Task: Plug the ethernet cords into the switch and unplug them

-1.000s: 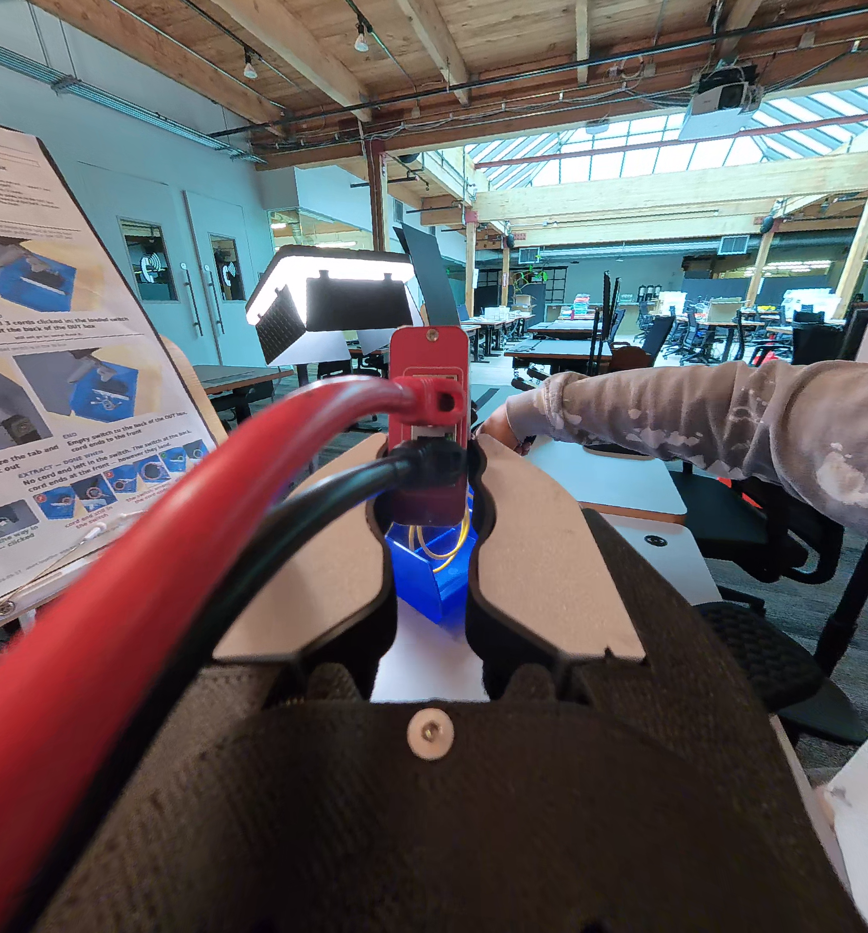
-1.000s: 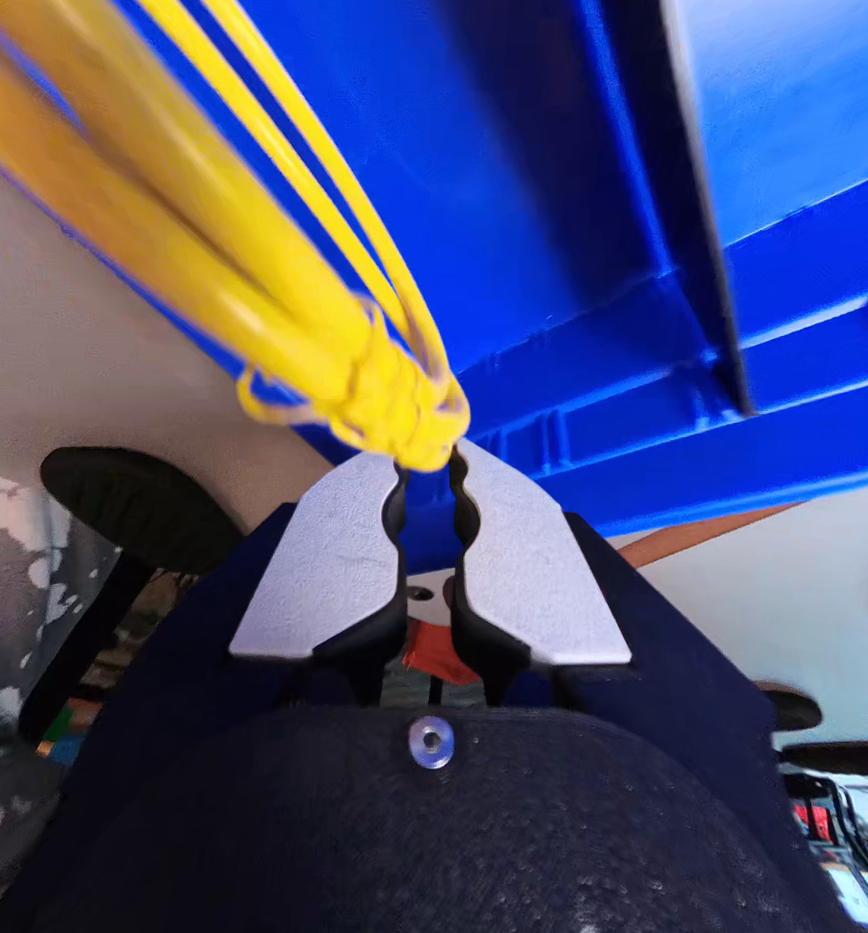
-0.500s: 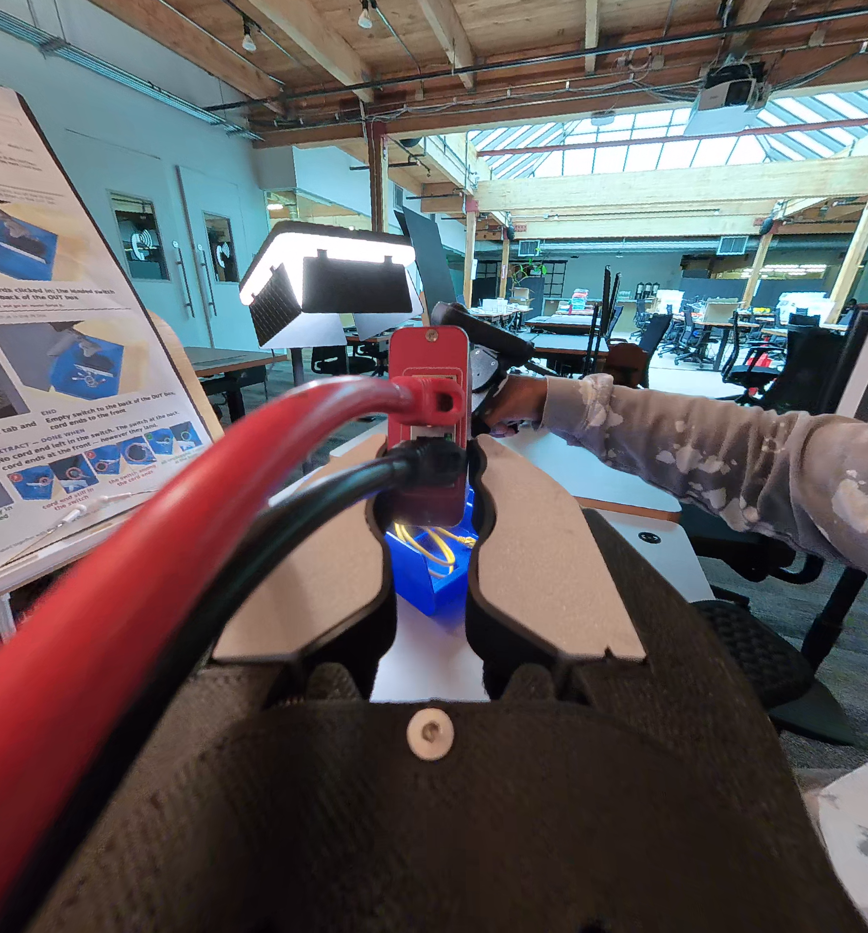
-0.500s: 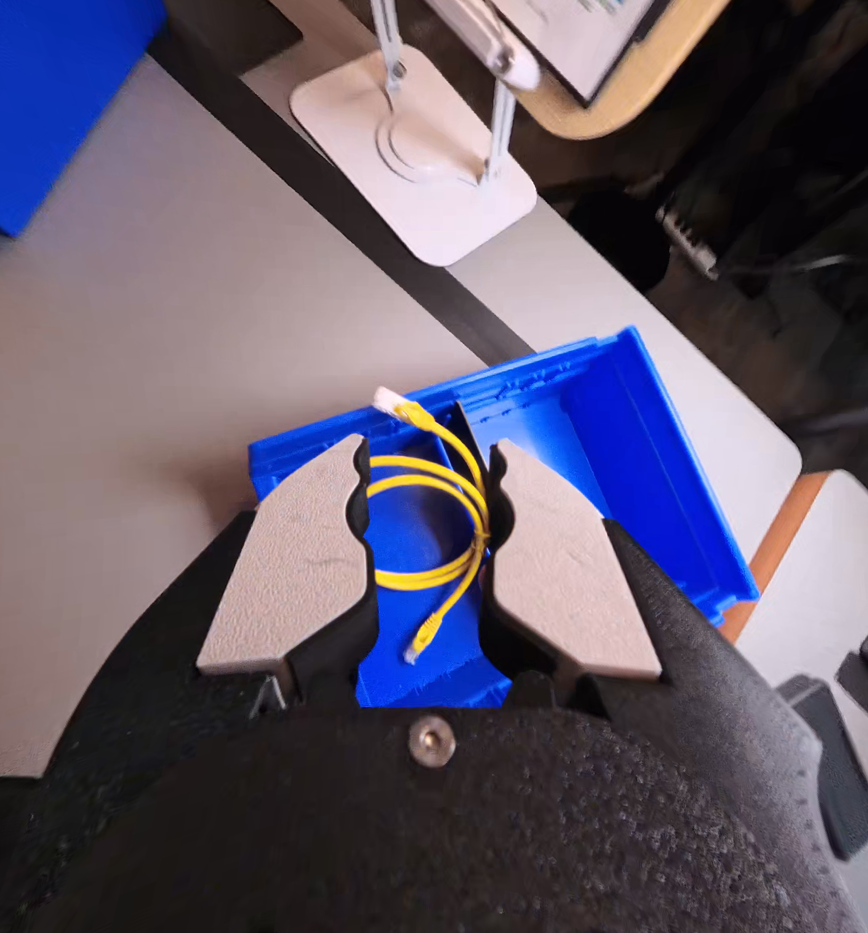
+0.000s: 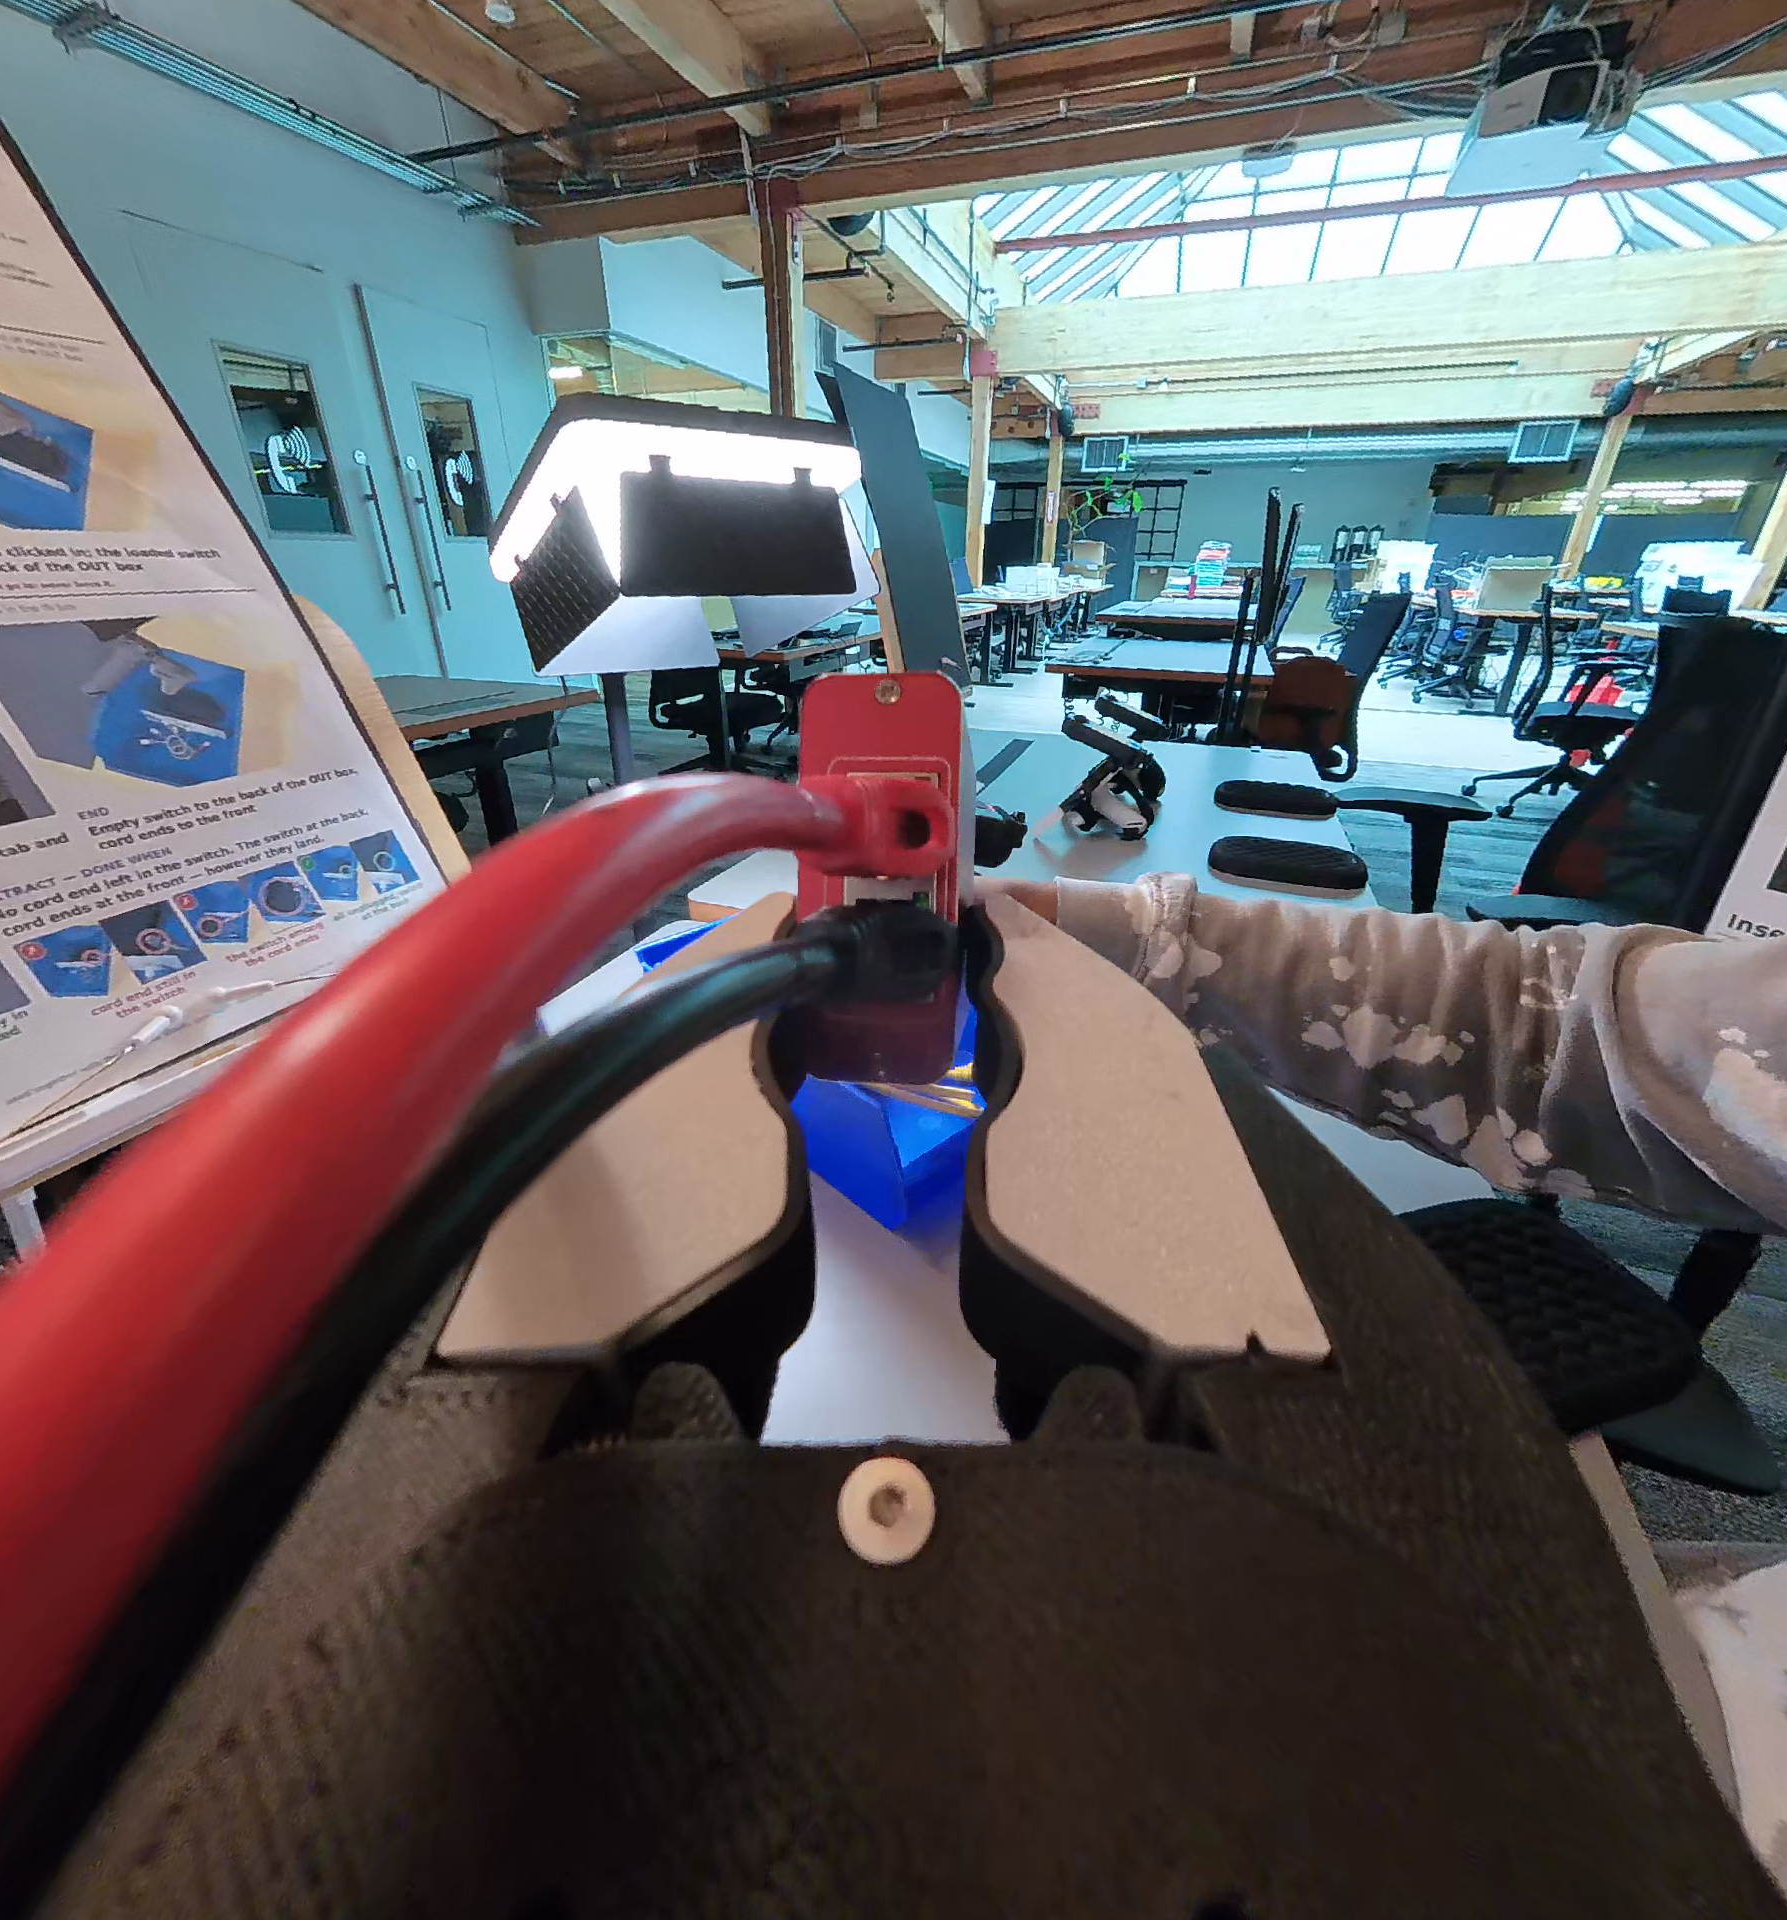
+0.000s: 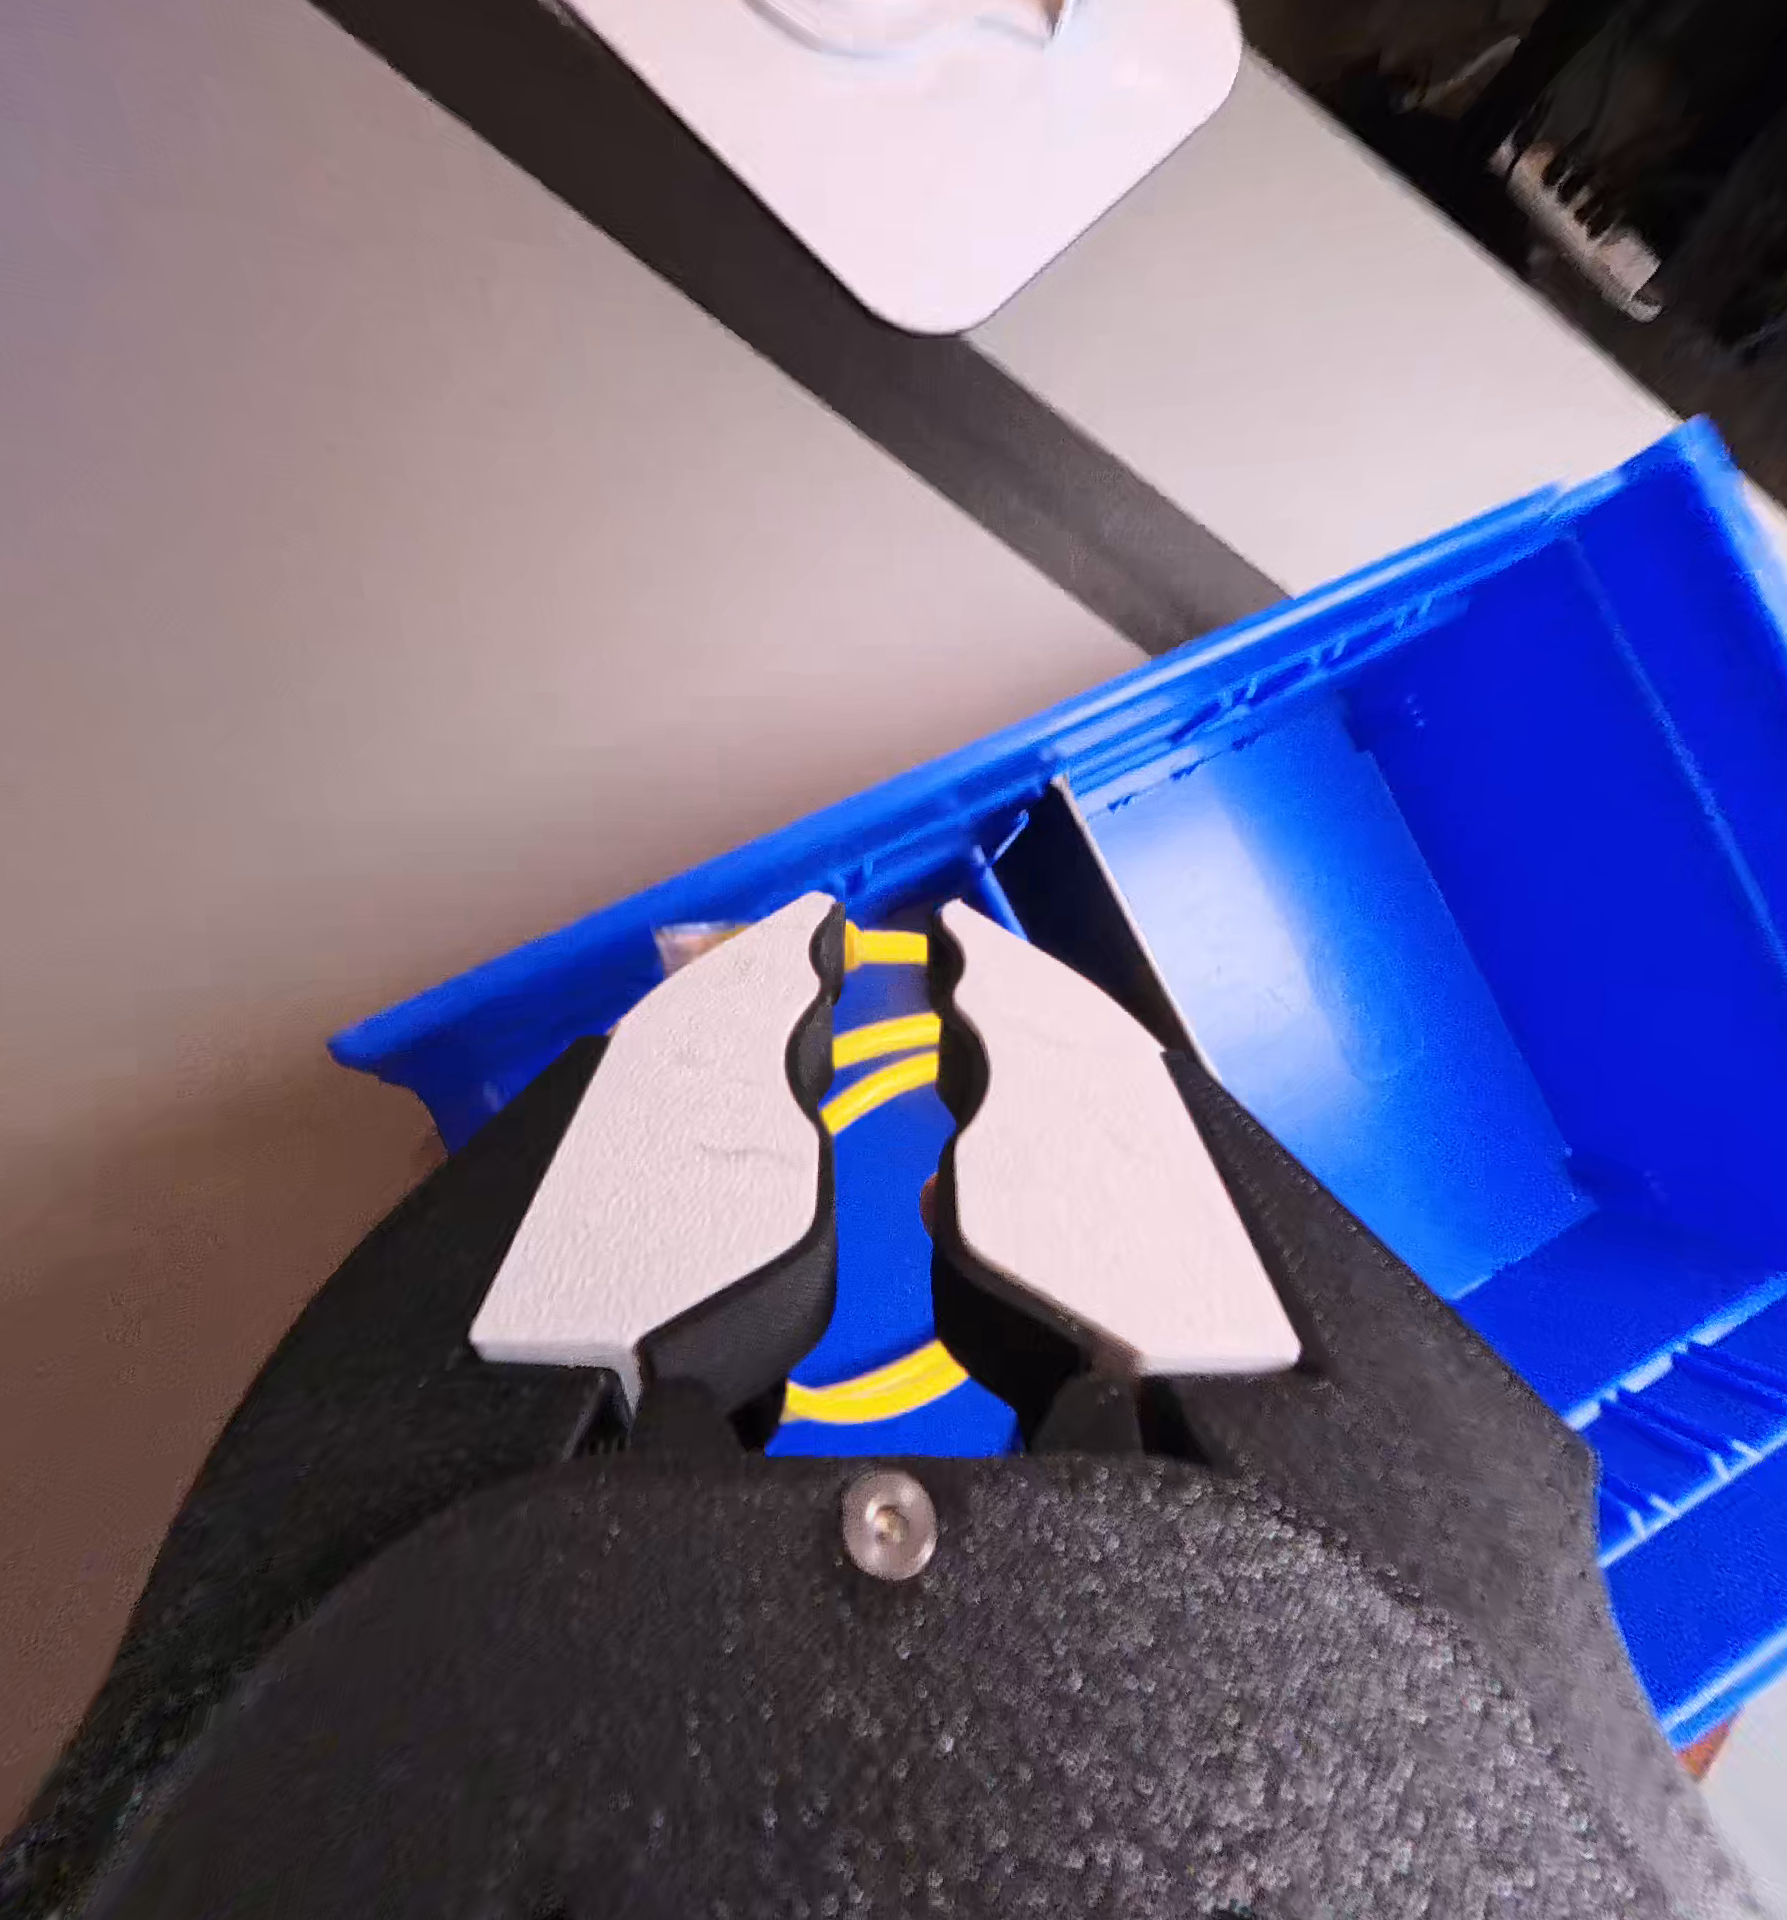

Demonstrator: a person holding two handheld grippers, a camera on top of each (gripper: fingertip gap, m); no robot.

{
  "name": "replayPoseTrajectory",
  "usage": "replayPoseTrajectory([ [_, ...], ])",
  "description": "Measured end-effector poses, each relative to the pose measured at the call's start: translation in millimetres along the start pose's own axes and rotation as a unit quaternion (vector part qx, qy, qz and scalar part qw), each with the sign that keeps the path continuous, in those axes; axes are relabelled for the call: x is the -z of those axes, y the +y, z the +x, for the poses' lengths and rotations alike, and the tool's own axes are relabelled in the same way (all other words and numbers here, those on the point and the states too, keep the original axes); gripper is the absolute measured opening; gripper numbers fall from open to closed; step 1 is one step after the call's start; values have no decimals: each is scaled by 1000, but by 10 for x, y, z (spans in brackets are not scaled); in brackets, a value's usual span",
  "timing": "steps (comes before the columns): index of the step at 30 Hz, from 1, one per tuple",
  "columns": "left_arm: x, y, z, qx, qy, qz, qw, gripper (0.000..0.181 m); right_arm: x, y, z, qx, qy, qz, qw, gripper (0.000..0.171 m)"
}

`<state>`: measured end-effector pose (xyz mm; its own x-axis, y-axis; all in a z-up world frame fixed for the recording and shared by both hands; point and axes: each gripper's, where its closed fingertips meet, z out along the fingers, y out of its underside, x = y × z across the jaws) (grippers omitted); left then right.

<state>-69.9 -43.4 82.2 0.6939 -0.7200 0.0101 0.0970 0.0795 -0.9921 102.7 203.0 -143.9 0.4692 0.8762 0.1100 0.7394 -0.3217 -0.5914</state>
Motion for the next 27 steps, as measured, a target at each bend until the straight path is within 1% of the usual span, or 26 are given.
replayPoseTrajectory([
  [1, 2, -3, -15, 1, -1, 2, 1000, 28, -27, 91, -20, 1, -11, -19, 1000, 15],
  [4, -12, 11, -32, 12, 3, 3, 1000, 28, -101, 394, -106, 24, -36, -77, 996, 17],
  [5, -21, 20, -31, 13, 3, 2, 1000, 28, -116, 468, -101, 39, -29, -89, 995, 18],
  [6, -30, 31, -31, 12, 3, 0, 1000, 29, -118, 481, -89, 47, -18, -85, 995, 19],
  [9, -64, 82, -27, 11, 3, -12, 1000, 28, 4, 335, -4, 35, 15, -36, 999, 22],
  [11, -96, 144, -36, 11, 1, -27, 1000, 28, 214, 91, 51, 27, 48, 32, 998, 23],
  [12, -117, 185, -43, 11, 0, -36, 999, 28, 353, -71, 12, 27, 52, 77, 995, 25],
  [14, -165, 293, -51, 15, 3, -61, 998, 28, 668, -422, -257, 32, 16, 176, 984, 29],
  [16, -219, 448, -17, 22, 20, -99, 995, 28, 1005, -738, -693, 58, -47, 270, 960, 32],
  [18, -264, 669, 71, 22, 50, -157, 986, 28, 1279, -931, -1192, 97, -114, 328, 933, 35],
  [20, -299, 924, 145, 7, 69, -220, 973, 28, 1454, -1011, -1673, 146, -175, 348, 909, 39],
  [22, -327, 1181, 195, -16, 80, -278, 957, 27, 1539, -1027, -2067, 183, -225, 345, 893, 41],
  [24, -337, 1430, 260, -27, 95, -333, 938, 27, 1517, -1009, -2340, 213, -253, 328, 885, 42],
  [25, -339, 1540, 292, -31, 104, -356, 928, 31, 1479, -977, -2457, 225, -269, 314, 882, 43],
  [26, -338, 1640, 322, -34, 111, -376, 919, 28, 1405, -931, -2544, 236, -280, 295, 883, 42],
  [27, -333, 1733, 353, -36, 119, -395, 910, 28, 1289, -894, -2576, 244, -274, 274, 889, 41],
])
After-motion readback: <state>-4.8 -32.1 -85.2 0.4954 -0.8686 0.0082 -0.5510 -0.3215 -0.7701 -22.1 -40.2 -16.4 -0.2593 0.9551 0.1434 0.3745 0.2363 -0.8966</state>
